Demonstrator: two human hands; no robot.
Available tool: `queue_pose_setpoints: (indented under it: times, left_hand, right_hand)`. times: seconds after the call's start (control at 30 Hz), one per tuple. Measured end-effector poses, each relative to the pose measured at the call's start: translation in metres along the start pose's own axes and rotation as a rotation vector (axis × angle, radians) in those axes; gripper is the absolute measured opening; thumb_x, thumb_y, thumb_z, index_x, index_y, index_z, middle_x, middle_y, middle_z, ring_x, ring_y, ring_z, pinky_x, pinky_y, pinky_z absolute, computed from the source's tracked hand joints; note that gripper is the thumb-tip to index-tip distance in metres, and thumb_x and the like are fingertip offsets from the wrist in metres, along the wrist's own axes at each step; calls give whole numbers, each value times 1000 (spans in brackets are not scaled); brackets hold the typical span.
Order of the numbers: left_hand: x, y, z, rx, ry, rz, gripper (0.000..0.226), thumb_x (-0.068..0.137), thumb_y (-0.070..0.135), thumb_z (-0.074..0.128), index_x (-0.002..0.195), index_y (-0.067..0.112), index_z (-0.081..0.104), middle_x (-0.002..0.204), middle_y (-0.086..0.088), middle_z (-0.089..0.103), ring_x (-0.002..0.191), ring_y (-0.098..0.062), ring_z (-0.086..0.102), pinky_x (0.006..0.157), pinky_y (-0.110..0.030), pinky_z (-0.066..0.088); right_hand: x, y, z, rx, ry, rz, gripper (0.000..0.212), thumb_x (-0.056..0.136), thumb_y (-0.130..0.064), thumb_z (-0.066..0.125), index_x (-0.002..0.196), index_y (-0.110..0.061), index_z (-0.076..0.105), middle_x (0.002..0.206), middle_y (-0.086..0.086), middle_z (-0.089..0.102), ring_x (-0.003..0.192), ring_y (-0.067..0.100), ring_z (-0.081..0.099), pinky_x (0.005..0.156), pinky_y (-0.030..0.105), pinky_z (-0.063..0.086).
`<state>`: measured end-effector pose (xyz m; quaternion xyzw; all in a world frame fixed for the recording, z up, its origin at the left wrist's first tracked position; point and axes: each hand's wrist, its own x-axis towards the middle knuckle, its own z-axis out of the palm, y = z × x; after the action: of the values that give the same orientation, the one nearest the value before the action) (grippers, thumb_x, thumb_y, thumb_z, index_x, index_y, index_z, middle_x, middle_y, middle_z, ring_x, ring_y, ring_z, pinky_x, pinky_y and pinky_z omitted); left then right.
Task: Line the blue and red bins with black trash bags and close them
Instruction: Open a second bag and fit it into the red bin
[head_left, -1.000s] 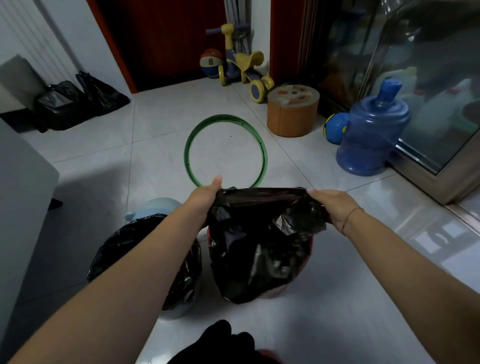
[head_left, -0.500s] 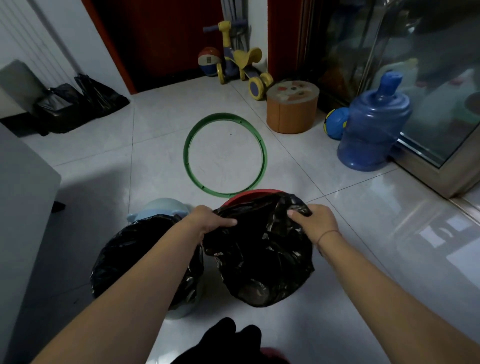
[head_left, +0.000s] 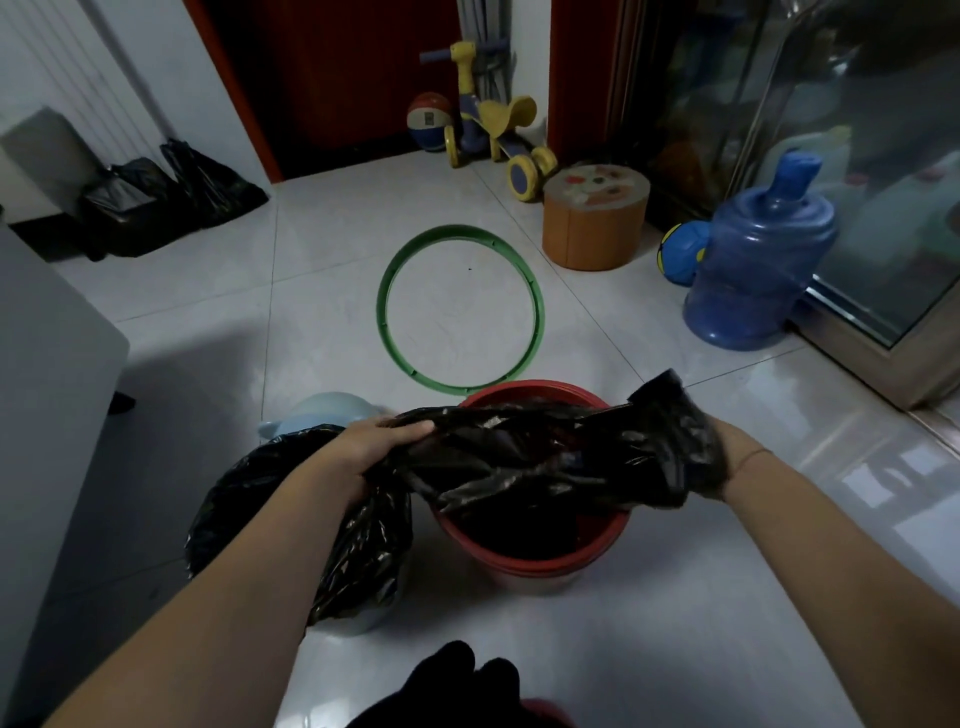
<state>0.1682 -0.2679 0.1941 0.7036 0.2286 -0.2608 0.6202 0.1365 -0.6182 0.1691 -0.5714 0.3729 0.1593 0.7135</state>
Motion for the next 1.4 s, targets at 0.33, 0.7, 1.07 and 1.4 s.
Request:
queue_pose_setpoints:
  times: [0.33,0.7,1.07,1.4]
  left_hand:
    - [-31,17,100,785,399,803,23,89,8,48,104,10,66,107,-10,63,98,-28,60,86,-33,45]
    - [13,-45,81,1126,362,589,70,92,62,28,150,25,17,158,-2,19,146,-23,9,112,-54,15]
    - [64,-37,61,919,215,531,88,75,82,18,149,40,1,161,5,8,146,-28,9,112,-58,15]
    - [95,-29,55,706,154,500,92,76,83,27,151,34,5,159,3,22,140,-21,33,110,-42,30]
  right_hand:
    - [-97,-20,79,-334,212,-1081,20,86,-13,55,103,-22,57,103,-1,60,85,4,59,73,7,43]
    - [-15,32,114,-1096,-27,-734,64,95,-52,31,149,-20,22,160,3,6,145,24,13,116,31,11]
    - [56,1,81,-1069,-215,-802,56,92,-58,26,137,-29,43,142,0,46,133,15,37,110,24,21]
    - [103,-14,70,-455,-235,-226,101,65,-87,30,127,-13,58,133,13,57,123,29,52,111,45,33]
